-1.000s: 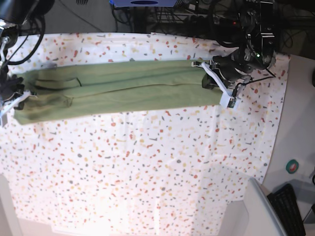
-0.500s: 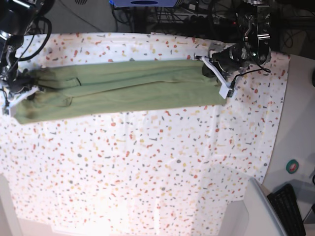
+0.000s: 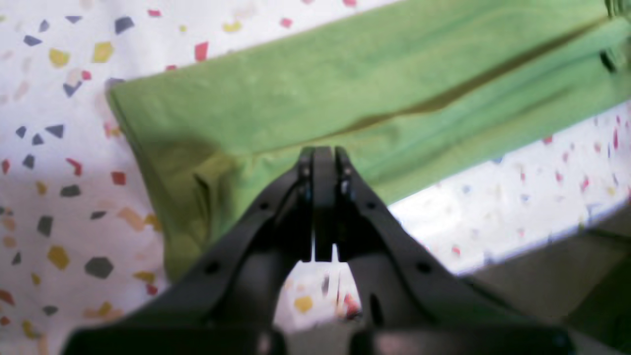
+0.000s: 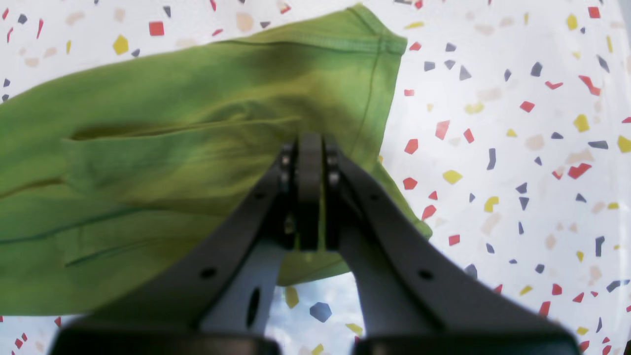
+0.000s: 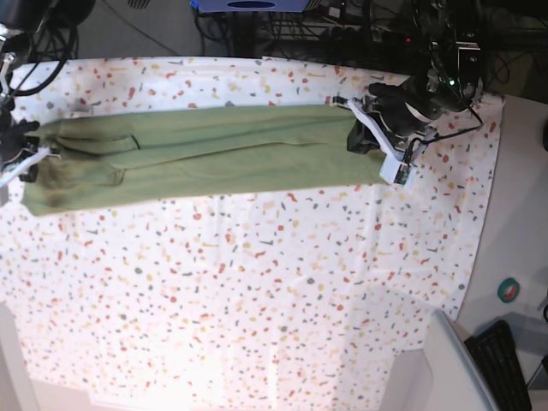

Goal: Layout the t-shirt on the table in an organized manner, then fold the t-shirt properly
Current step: 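Release and regrasp the shirt ends with both grippers, then drag the shirt strip with both grippers to straighten it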

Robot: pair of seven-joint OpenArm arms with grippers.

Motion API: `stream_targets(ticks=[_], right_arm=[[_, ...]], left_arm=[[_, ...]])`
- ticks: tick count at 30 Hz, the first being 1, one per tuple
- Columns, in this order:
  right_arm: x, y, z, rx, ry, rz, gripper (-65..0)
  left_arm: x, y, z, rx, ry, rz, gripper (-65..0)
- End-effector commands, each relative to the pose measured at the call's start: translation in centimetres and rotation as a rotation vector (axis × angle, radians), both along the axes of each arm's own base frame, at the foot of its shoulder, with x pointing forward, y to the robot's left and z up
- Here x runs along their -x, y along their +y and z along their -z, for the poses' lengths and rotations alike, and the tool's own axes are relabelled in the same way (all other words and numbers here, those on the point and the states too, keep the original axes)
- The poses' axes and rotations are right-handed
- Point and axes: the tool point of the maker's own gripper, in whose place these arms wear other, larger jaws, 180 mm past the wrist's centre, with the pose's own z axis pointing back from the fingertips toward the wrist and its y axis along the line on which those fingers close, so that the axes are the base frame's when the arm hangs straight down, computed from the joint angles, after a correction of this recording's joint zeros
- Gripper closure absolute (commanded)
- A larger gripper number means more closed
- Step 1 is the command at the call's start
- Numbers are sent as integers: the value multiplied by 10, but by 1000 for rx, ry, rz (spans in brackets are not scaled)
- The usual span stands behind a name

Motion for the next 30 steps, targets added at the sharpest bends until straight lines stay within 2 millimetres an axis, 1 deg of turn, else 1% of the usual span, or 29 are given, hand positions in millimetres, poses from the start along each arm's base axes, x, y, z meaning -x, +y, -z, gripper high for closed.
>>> stream_targets(ticks=[1, 3, 5, 7, 9, 12, 15, 17, 19, 22, 24, 30], right_arm=[[-9, -6, -13, 22, -44, -6, 0], [-6, -5, -6, 8, -27, 0, 0], [-2, -5, 7, -14, 3, 13, 0], [-5, -5, 17, -42, 21, 27, 0], [-2, -5, 29, -66, 49, 41, 0], [0, -4, 39, -92, 74, 54, 0], [1, -4, 41, -94, 79, 55, 0], [2, -4, 42, -95, 82, 56, 0], [3, -3, 43, -96, 83, 56, 0], [4, -3, 44, -97, 86, 56, 0], [4, -3, 44, -96, 87, 56, 0], [6, 0, 45, -101, 91, 55, 0]], left_arm=[[-9, 1, -2, 9, -20, -10, 0], [-10, 2, 14, 20, 20, -22, 0], [-10, 5, 28, 28, 60, -41, 0], [-8, 11, 42, 27, 98, -58, 0], [-7, 13, 49, 35, 103, -74, 0], [-5, 20, 60, 43, 88, -105, 0], [2, 32, 73, 30, 119, -120, 0], [3, 41, 76, 26, 125, -146, 0], [2, 55, 73, 21, 116, -191, 0], [1, 70, 71, 13, 107, -233, 0], [2, 74, 72, 11, 111, -242, 0], [5, 73, 74, 6, 120, -236, 0]])
